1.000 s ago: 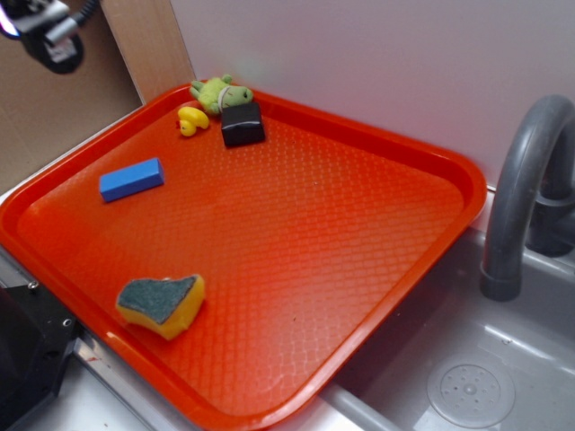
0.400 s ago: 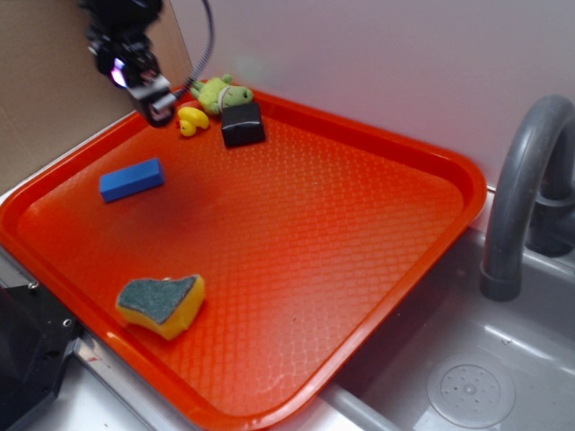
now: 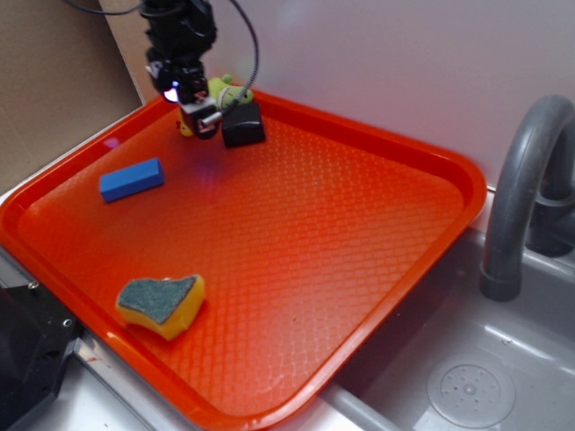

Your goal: Grab the yellow duck.

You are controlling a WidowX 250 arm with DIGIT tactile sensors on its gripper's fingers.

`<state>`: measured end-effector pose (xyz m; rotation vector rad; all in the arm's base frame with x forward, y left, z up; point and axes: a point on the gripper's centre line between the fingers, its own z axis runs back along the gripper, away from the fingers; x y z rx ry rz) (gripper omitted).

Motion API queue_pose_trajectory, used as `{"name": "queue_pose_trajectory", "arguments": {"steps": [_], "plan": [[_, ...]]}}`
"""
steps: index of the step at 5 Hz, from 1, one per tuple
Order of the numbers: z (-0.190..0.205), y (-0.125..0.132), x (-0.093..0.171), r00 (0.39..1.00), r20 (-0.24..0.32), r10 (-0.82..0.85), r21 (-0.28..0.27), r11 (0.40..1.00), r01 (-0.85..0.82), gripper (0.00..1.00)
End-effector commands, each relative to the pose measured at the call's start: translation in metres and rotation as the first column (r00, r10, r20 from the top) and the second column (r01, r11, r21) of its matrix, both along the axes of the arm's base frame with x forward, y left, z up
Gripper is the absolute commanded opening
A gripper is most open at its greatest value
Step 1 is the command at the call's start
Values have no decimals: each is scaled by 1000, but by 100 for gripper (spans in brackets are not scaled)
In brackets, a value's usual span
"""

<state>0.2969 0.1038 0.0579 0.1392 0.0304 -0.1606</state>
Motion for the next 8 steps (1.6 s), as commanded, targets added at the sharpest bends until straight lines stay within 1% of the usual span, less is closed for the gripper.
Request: {"name": "queue_pose_trajectory", "arguments": {"steps": [1,2,3,4,5,6,7,8], "plan": [[2,24,25,999,28,-26,91,996,24,100],[-4,30,21,1000,-1,-25,144,989,25,100],[-17,37,16,999,-37,14,183,983,-7,100],[-18,34,19,999,-43,19,214,977,-9,0],[-15,30,22,999,-35,4,199,980,3,0],[-18,25,20,999,-39,-10,191,982,17,0],[-3,10,18,999,-46,0,175,985,8,0],[48,-13,10,995,-29,94,113,989,-91,0]]}}
